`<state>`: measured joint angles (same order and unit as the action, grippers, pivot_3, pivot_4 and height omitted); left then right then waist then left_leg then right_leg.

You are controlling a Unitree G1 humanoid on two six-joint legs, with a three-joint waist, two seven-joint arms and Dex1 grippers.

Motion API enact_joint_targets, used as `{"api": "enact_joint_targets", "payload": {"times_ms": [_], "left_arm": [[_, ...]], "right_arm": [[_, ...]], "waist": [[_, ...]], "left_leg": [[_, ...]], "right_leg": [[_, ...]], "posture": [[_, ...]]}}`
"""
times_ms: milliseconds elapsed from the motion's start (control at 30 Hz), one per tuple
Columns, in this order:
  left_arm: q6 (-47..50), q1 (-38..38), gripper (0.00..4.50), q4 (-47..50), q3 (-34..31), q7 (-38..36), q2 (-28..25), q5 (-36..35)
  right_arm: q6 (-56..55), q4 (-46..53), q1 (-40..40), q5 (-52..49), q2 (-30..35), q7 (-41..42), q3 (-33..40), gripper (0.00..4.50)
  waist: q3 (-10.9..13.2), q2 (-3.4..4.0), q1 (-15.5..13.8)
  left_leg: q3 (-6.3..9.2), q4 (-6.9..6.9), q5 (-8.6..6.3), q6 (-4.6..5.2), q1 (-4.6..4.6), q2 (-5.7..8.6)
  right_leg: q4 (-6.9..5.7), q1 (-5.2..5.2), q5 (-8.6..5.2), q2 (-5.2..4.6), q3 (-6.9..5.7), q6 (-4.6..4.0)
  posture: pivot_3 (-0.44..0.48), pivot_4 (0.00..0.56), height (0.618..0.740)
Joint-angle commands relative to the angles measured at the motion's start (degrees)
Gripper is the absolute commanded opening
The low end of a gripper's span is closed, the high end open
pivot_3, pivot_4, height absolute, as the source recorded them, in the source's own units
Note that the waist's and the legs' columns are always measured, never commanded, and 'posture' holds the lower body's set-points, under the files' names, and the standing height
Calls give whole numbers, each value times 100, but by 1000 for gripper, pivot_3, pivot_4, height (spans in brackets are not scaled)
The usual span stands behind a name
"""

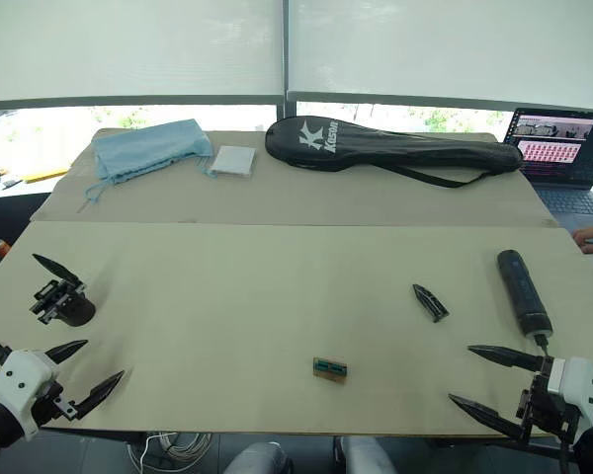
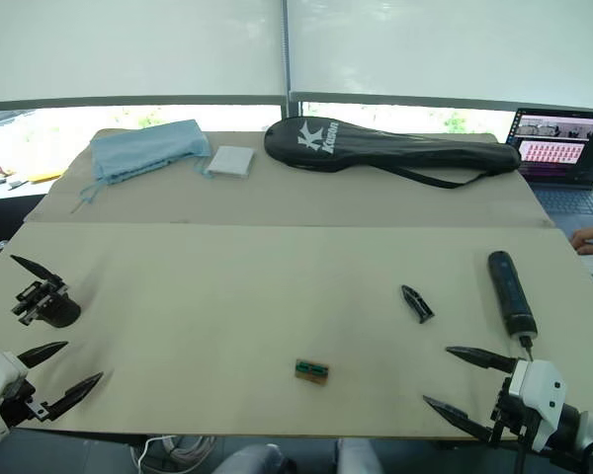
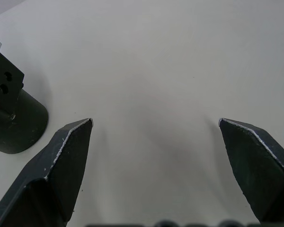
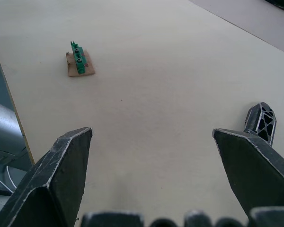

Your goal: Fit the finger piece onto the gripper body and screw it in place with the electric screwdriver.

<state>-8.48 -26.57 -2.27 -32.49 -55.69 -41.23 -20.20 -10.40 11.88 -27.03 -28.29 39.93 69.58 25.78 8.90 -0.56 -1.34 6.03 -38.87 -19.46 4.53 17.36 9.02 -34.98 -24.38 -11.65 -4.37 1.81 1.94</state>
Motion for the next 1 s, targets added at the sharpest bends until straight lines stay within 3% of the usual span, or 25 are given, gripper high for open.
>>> {"api": "enact_joint_targets", "payload": {"times_ms": [33, 300, 500, 567, 667, 800, 1000], "left_arm": [[35, 104, 4500, 131, -157, 184, 156, -253], [1049, -121, 4500, 79, -1000, 895, 898, -1408], [1166, -159, 4500, -93, -1575, 1785, 1469, -1655], [1220, -114, 4500, -53, -1728, 1968, 1611, -1815], [1282, -109, 4500, 36, -1752, 2148, 1711, -1865], [1278, 186, 4500, -347, -1534, 2517, 1593, -1549], [1265, 786, 4500, -249, -1127, 2570, 1327, -1242]], "right_arm": [[106, 222, 46, -160, 32, -52, -13, 4467], [696, 1083, 795, -673, -301, -653, -566, 4467], [371, 1419, 1177, -600, -808, -763, -1096, 4467], [-208, 1380, 1274, -278, -904, -463, -1358, 4467], [-638, 1286, 1390, -229, -1089, -371, -1550, 4467], [101, 1569, 1569, -727, -849, -481, -1752, 4467], [266, 1504, 1689, -784, -686, -508, -1730, 4467]], "waist": [[0, 0, 0], [5, -6, 65], [6, -13, -8], [10, -28, -26], [10, -35, -33], [12, -30, -38], [6, -44, -87]], "left_leg": [[0, 0, 0, 0, 0, 0], [-1, 0, -1, -6, 1, -6], [1, 0, -4, -1, 2, 1], [1, -1, -5, -1, 2, 1], [1, -3, -4, -2, -2, 1], [1, -7, -3, -3, -5, 5], [4, -6, 0, -9, -4, 0]], "right_leg": [[0, 0, 0, 0, 0, 0], [-3, -8, 0, 6, 4, -1], [1, -6, -3, 1, -4, 0], [0, -7, -3, 1, -5, 2], [0, -8, -4, 2, -10, 2], [-3, -5, -2, 1, -9, 3], [-4, -8, 0, 5, -13, -2]], "posture": [[0, 150, 740], [0, 150, 740], [0, 150, 740], [0, 150, 740], [0, 150, 740], [0, 150, 740], [0, 150, 740]]}}
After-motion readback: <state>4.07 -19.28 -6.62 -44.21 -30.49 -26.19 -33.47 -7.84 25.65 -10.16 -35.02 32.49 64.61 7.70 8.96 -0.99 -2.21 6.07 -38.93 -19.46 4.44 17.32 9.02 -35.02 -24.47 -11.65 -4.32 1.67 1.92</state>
